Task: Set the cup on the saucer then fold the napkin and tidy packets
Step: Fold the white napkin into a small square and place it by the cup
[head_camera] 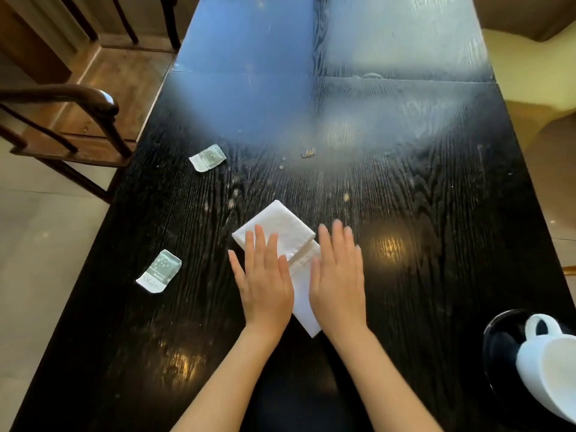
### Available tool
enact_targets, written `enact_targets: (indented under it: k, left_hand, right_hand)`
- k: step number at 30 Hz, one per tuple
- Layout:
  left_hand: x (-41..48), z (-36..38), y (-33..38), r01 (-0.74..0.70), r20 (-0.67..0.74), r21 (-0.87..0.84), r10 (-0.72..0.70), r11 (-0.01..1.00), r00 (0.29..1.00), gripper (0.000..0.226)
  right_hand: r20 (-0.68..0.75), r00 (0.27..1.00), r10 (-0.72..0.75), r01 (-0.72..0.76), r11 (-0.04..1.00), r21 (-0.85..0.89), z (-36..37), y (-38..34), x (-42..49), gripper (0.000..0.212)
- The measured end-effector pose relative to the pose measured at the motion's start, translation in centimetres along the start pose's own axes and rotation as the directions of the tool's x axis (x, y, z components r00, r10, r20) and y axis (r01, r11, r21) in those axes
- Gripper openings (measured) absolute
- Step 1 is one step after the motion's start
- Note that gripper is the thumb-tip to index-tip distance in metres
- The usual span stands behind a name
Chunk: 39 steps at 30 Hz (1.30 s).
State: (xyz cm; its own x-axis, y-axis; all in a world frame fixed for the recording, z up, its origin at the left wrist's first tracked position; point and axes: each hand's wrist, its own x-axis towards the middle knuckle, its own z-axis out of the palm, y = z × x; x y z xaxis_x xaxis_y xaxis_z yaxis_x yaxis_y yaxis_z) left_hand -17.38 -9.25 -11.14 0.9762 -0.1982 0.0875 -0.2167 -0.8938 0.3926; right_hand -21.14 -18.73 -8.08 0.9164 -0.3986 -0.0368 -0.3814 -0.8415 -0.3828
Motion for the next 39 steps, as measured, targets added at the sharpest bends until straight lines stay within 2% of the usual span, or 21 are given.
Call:
enact_targets:
  k: [1, 3, 5, 9, 16, 20, 24, 29, 32, 35, 37, 39]
  left_hand:
    - [0.4, 0.2, -0.1, 0.004, 0.015, 0.049, -0.004, 0.999, 1.0, 0.047]
    - [0.7, 0.8, -0.3, 0.009, 0.07, 0.141, -0.02, 0.99, 0.997, 0.052]
    - [0.6, 1.2, -0.8, 0.029, 0.136, 0.157, -0.051, 0.987, 0.989, 0.062]
    - [0.6, 1.2, -1.9, 0.006, 0.147, 0.195, -0.035, 0.981, 0.989, 0.063]
    - [2.6, -0.2, -0.9, -0.005, 0.095, 0.198, -0.014, 0.98, 0.995, 0.053]
    - [5.0, 0.6, -0.6, -0.171, 0.293, 0.273, 0.087, 0.947, 0.952, 0.062]
    - [5.4, 0.6, -3.6, -0.189, 0.301, 0.269, 0.104, 0.945, 0.948, 0.058]
    - [6.4, -0.7, -6.6, -0.151, 0.286, 0.282, 0.067, 0.947, 0.956, 0.066]
    - [7.4, -1.7, -7.3, -0.148, 0.299, 0.201, 0.083, 0.968, 0.95, 0.069]
    - [7.9, -2.1, -5.3, -0.084, 0.28, 0.025, 0.074, 0.996, 0.957, 0.056]
    - [8.5, -2.5, -4.1, -0.101, 0.27, -0.001, 0.098, 0.995, 0.958, 0.058]
    - [9.6, -2.9, -3.8, -0.057, 0.341, 0.005, 0.052, 0.998, 0.938, 0.064]
  right_hand:
    - [0.054, 0.989, -0.138, 0.138, 0.99, 0.006, 0.0, 0.1, 1.6, 0.057]
    - [0.166, 0.918, -0.36, 0.373, 0.926, -0.059, 0.9, 0.6, 3.9, 0.057]
    - [0.227, 0.886, -0.403, 0.442, 0.884, -0.152, 2.2, 1.3, 4.7, 0.056]
    - [0.18, 0.922, -0.342, 0.377, 0.898, -0.226, 3.2, 3.0, 3.7, 0.058]
    - [0.164, 0.924, -0.345, 0.376, 0.899, -0.224, 3.2, 2.9, 3.0, 0.056]
    - [0.192, 0.923, -0.335, 0.371, 0.906, -0.204, 3.1, 3.0, 3.0, 0.062]
    - [0.191, 0.922, -0.336, 0.372, 0.905, -0.207, 3.1, 3.1, 3.0, 0.056]
    - [0.205, 0.924, -0.324, 0.365, 0.907, -0.212, 2.8, 2.8, 2.9, 0.057]
    - [0.214, 0.926, -0.312, 0.354, 0.914, -0.198, 2.9, 2.5, 2.8, 0.057]
    - [0.184, 0.94, -0.289, 0.326, 0.92, -0.219, 2.3, 2.5, 2.6, 0.063]
    - [0.163, 0.96, -0.229, 0.26, 0.943, -0.206, 1.6, 2.1, 1.5, 0.073]
    - [0.168, 0.97, -0.176, 0.209, 0.956, -0.207, 1.4, 1.5, -0.1, 0.083]
